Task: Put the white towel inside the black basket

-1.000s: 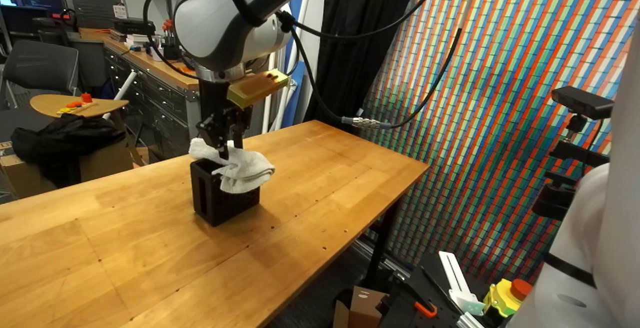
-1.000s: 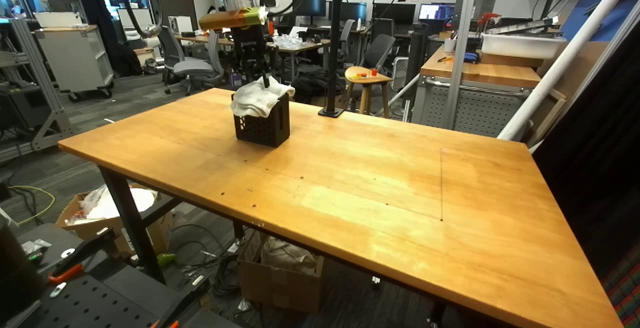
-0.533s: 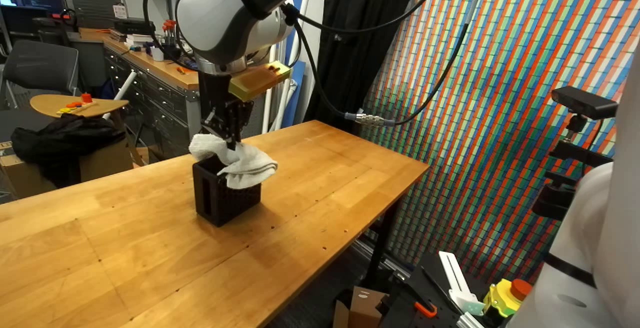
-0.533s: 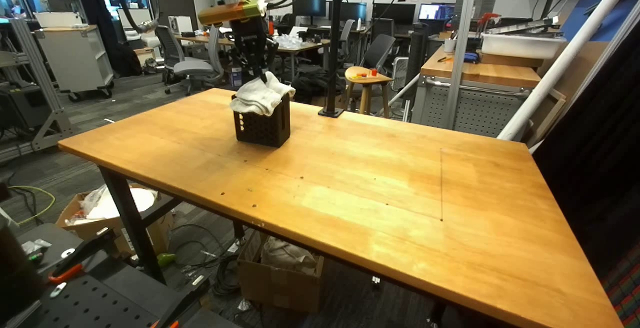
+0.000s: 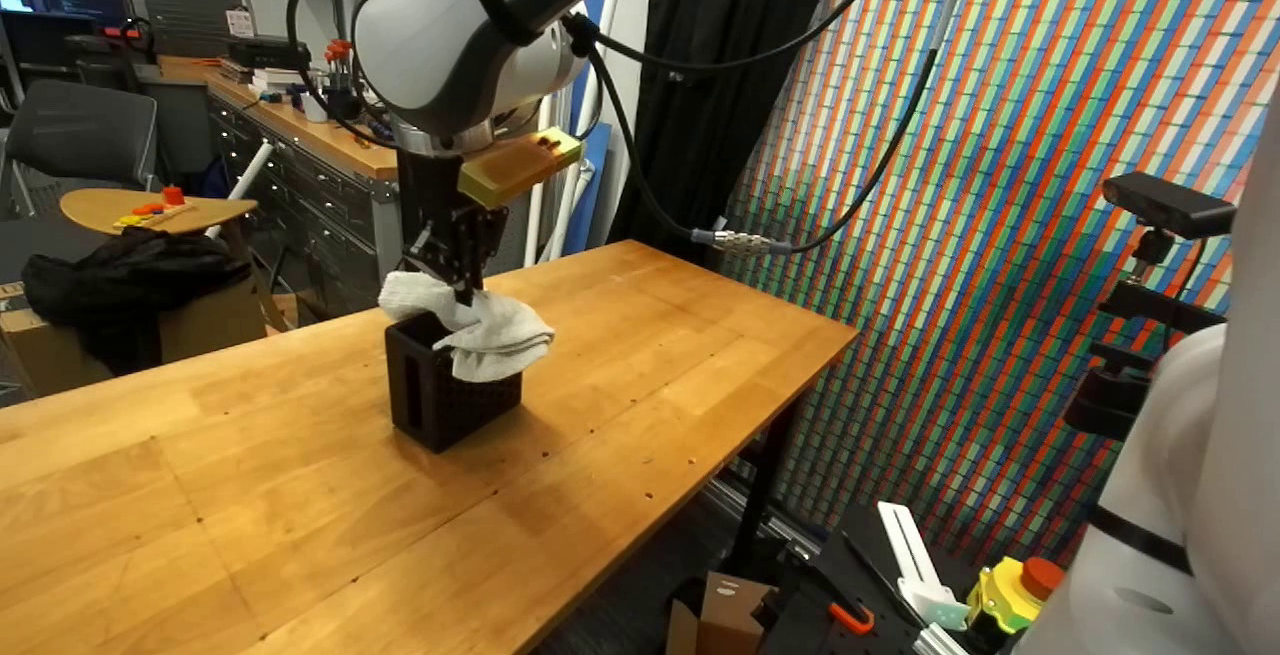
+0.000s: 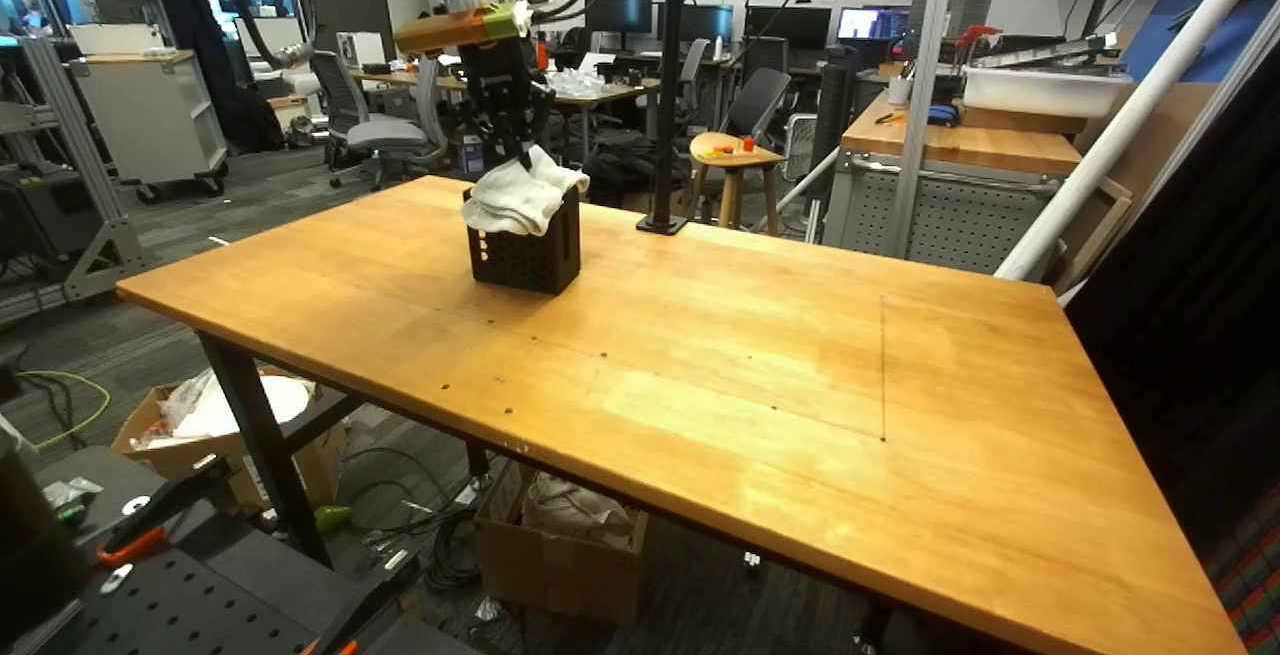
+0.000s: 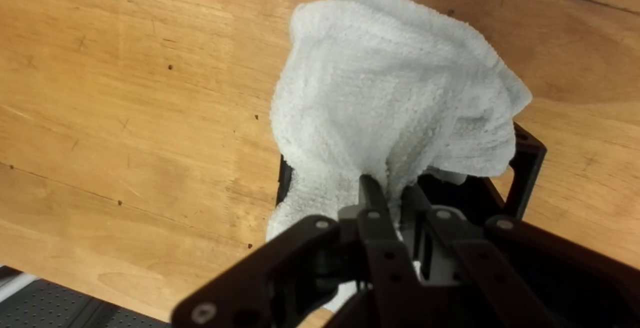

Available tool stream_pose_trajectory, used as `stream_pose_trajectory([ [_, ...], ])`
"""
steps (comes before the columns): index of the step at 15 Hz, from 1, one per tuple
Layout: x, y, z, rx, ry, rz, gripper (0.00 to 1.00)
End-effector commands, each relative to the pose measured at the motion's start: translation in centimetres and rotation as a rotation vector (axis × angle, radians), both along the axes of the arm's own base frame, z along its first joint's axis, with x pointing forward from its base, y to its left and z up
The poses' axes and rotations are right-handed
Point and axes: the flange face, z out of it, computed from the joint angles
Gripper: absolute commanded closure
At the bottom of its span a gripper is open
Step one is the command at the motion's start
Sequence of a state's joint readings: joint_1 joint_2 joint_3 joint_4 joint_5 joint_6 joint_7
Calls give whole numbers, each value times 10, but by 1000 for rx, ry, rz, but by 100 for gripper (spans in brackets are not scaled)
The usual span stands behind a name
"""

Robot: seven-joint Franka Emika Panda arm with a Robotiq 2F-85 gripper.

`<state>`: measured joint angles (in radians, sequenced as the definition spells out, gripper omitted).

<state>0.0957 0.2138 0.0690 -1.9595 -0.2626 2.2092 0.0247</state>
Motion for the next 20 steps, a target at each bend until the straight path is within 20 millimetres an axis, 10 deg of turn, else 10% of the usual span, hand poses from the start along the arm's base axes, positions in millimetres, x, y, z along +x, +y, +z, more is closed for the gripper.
stream_pose_trajectory([
  [1,-2,0,-5,11,-13,-5,95],
  [20,18,-6,-109,254,127,49,95],
])
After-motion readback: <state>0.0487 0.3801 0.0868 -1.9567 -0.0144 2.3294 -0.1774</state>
